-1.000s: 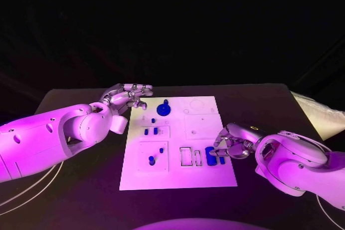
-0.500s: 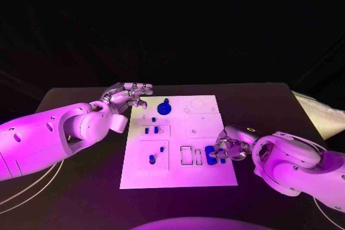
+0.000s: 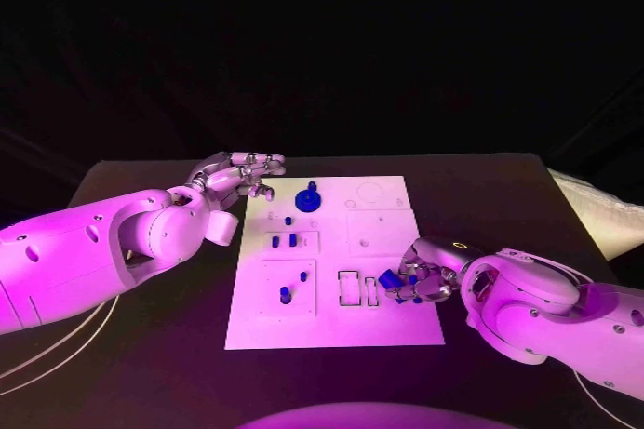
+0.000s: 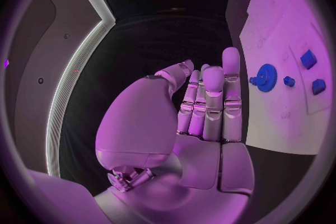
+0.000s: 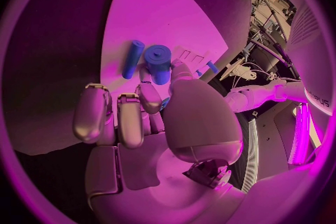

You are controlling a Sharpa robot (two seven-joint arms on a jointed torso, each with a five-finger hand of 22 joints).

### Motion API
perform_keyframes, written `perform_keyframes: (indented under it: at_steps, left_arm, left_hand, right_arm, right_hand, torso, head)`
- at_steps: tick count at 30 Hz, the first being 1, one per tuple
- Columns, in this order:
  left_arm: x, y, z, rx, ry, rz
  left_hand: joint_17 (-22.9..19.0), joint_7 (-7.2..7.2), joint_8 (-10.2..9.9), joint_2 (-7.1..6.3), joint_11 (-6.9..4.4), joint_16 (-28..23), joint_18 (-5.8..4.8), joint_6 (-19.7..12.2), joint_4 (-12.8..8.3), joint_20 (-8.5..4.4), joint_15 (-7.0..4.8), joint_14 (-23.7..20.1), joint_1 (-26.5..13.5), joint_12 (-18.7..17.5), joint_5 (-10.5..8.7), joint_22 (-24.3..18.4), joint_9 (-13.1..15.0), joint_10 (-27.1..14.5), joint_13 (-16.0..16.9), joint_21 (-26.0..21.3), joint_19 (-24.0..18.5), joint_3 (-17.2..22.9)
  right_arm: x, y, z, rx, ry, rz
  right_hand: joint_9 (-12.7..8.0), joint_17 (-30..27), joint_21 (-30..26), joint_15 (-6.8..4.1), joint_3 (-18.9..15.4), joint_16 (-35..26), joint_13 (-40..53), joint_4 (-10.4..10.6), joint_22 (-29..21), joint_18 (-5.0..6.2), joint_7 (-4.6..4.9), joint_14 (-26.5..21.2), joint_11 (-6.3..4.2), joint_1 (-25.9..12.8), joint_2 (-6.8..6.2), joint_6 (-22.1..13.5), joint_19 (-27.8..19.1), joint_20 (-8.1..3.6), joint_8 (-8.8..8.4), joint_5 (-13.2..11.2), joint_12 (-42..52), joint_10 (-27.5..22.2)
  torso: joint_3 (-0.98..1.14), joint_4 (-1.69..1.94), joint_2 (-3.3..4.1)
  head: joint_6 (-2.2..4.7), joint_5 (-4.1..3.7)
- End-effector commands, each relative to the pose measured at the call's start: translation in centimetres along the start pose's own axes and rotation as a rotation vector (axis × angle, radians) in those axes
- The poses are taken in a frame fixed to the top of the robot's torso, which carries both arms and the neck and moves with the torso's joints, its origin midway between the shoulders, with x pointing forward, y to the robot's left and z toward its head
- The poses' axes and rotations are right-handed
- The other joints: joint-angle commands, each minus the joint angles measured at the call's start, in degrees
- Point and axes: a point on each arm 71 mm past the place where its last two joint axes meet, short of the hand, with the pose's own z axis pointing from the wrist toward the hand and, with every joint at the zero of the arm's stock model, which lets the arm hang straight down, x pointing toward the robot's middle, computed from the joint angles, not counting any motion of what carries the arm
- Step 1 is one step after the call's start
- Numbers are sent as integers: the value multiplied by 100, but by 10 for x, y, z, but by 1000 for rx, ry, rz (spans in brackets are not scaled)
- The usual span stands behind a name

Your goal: Assemble the parts on the task board

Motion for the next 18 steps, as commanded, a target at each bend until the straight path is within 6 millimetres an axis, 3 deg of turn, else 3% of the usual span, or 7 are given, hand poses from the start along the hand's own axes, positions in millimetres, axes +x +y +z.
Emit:
perform_keyframes:
  at_steps: [1,8,18]
  left_arm:
    - [2,0,0,2,21,-2]
    - [2,0,0,1,21,-2]
    - [2,0,0,1,21,-2]
  left_hand:
    - [-8,-2,29,23,-1,-18,68,-39,-30,17,3,-55,17,17,32,-5,-2,-23,8,-28,37,-9]
    - [-17,-1,30,29,1,-21,68,-39,-25,18,4,-58,12,20,32,-6,-1,-25,9,-29,38,-10]
    - [-16,-2,32,38,0,-19,68,-40,-26,18,4,-58,15,24,35,-8,-1,-28,9,-31,39,-5]
  right_arm:
    - [6,-3,1,27,28,4]
    - [7,-3,2,33,14,31]
    - [-2,9,-9,-26,-93,171]
  right_hand:
    - [-14,113,19,-22,-38,38,4,-12,4,-82,-14,357,14,-23,34,6,36,-6,-7,30,27,43]
    - [16,146,40,-36,-43,63,120,-28,46,-89,-36,358,-5,28,161,61,45,-18,51,119,104,85]
    - [118,312,146,-94,-41,176,387,-15,246,-122,-114,383,-77,92,419,245,124,-77,156,528,288,243]
  torso:
    - [2,-12,-5]
    - [0,-13,-6]
    - [7,-12,-6]
  head:
    - [-12,7]
    - [-8,5]
    - [-2,5]
